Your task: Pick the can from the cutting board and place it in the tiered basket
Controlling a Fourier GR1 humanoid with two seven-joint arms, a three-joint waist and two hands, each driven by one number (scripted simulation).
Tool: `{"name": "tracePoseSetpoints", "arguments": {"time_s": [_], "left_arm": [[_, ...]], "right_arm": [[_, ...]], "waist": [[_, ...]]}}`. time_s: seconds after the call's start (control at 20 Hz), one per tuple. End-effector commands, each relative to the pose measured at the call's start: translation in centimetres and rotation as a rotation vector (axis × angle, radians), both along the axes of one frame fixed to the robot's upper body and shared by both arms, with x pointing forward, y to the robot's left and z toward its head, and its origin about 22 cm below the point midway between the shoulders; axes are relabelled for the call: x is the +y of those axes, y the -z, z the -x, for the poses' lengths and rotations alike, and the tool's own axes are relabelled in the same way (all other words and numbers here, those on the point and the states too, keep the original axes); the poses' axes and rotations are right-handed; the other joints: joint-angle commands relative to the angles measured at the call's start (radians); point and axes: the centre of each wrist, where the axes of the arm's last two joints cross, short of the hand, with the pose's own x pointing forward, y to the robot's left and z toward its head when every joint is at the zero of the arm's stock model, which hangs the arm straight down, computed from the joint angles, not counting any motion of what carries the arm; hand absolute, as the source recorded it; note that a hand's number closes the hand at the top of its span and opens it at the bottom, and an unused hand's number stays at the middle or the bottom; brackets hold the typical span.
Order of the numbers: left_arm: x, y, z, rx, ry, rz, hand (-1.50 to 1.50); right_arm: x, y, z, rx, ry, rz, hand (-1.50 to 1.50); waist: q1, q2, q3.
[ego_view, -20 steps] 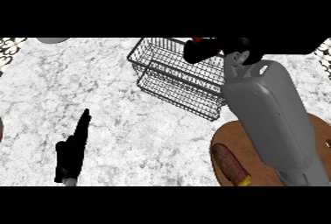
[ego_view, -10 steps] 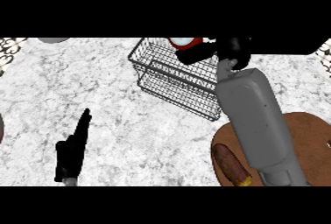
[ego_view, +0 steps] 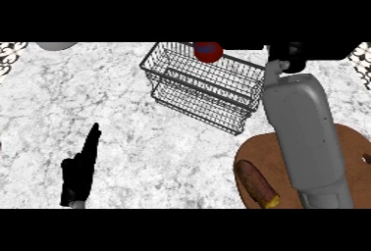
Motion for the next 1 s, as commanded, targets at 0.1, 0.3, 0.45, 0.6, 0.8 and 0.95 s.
{"name": "tracePoseSetpoints", "arguments": {"time_s": [0.1,0.3,0.45,0.6,0.8,0.95], "left_arm": [[0.5,1.4,1.5,0.063,-0.039,0.010,0.00],[0.3,2.0,1.3,0.063,-0.042,0.012,0.00],[1.8,1.1,1.1,0.071,-0.074,0.039,0.00],[-0.2,2.1,2.3,0.075,-0.046,0.006,0.00],[2.7,2.0,3.0,0.077,-0.091,0.004,0.00],[1.2,1.8,2.6,0.061,-0.079,0.005,0.00]], "right_arm": [[-6.3,-2.7,2.2,-0.112,0.278,-0.042,-1.50],[-11.7,-3.9,6.1,-0.091,0.347,-0.080,-1.50],[-14.6,-3.8,10.4,-0.087,0.350,-0.082,-1.50],[-18.2,-4.1,14.4,-0.105,0.349,-0.087,-1.50],[-23.1,-4.2,18.7,-0.080,0.342,-0.063,-1.50],[-25.2,-3.3,21.8,-0.083,0.280,-0.098,-1.50]], "waist": [[-0.025,-0.005,-0.006],[-0.043,-0.006,-0.006],[-0.060,-0.011,-0.005],[-0.053,-0.008,-0.004],[-0.071,-0.010,-0.003],[-0.062,-0.008,-0.002]]}}
